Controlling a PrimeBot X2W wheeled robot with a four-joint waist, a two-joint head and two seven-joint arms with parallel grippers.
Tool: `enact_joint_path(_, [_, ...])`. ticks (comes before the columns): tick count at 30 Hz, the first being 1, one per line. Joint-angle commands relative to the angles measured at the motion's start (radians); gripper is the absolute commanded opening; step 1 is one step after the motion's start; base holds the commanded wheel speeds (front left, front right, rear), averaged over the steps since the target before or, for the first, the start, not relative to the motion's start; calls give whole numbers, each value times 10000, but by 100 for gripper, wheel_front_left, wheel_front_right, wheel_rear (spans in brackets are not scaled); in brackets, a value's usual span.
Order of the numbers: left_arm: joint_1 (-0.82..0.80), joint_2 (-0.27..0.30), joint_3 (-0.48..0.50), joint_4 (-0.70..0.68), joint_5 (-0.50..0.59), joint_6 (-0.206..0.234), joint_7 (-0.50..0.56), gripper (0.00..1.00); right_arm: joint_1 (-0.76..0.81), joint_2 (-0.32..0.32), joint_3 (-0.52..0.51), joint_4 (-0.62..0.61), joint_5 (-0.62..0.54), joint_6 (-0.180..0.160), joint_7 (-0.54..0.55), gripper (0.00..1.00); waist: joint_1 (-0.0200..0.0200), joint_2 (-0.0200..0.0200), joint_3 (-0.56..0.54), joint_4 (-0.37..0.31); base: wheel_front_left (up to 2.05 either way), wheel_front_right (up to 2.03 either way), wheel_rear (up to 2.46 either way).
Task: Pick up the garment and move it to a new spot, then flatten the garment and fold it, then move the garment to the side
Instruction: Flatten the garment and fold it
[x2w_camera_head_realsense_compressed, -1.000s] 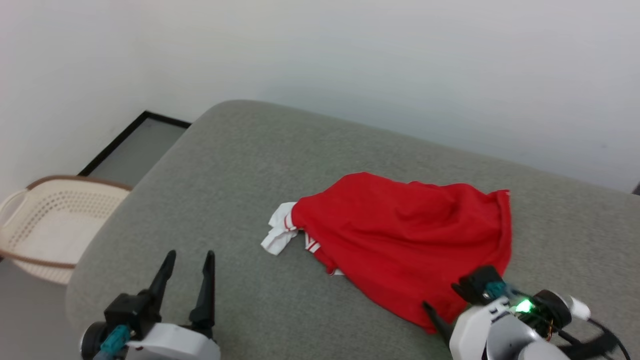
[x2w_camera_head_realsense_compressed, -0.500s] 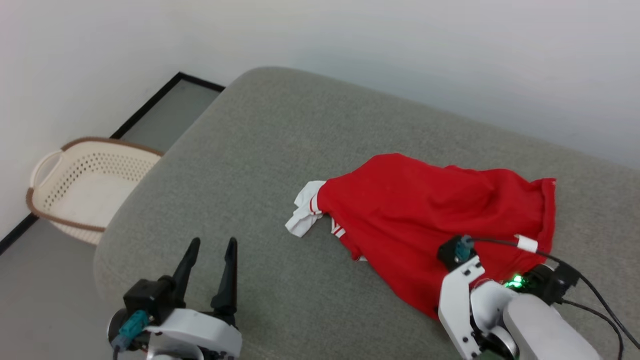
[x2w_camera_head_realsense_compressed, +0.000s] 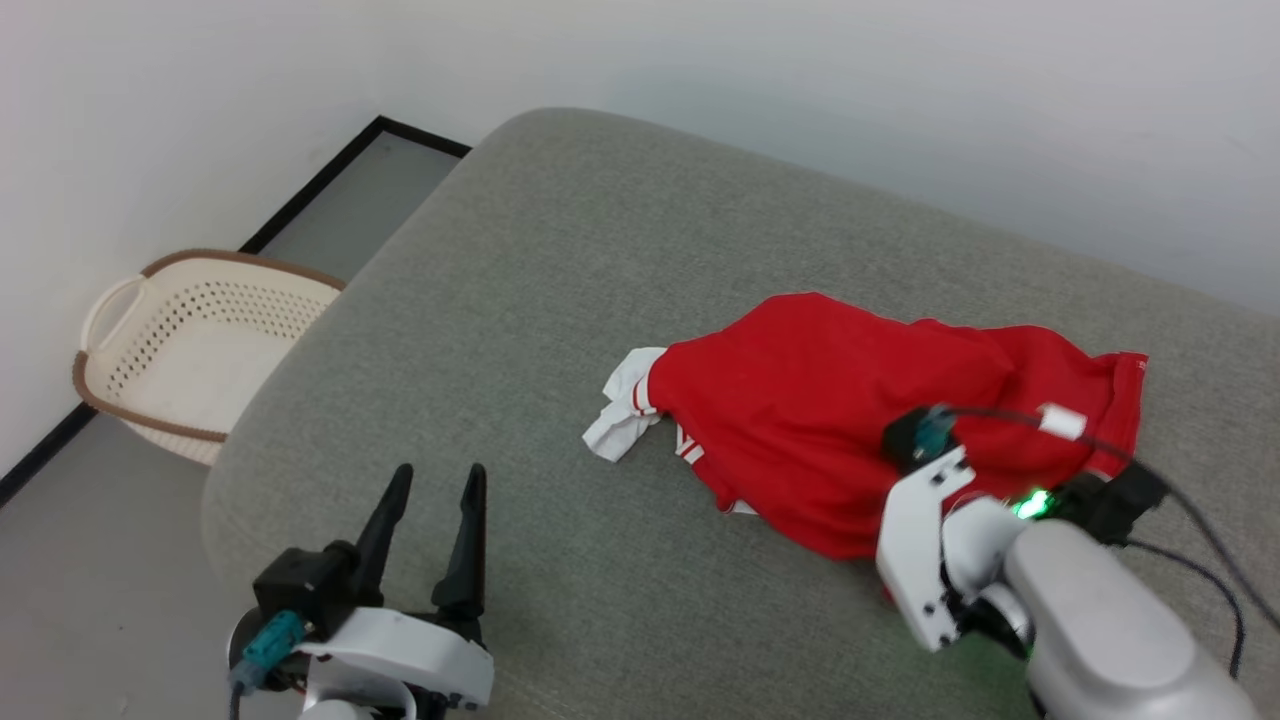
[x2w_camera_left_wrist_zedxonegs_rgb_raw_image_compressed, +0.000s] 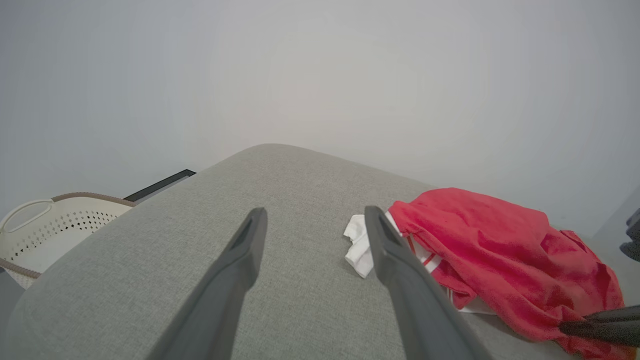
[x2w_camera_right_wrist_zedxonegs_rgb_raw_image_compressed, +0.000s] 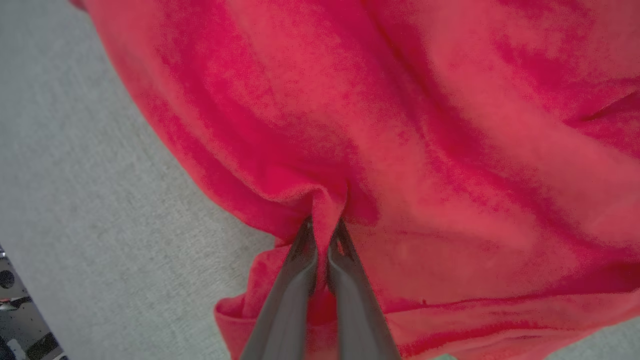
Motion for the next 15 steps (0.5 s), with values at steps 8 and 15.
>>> enact_joint_path(8, [97, 26, 146, -29, -106, -19, 0, 100, -579, 33, -1570, 130, 580, -10, -855, 0, 0, -1, -58, -310, 0, 0, 0])
enact_joint_path(15, [-90, 20, -47, -33, -188, -20, 0, 100, -1096, 35, -3034, 437, 17, -10, -2062, 0, 0, -1, 11, -370, 0, 0, 0])
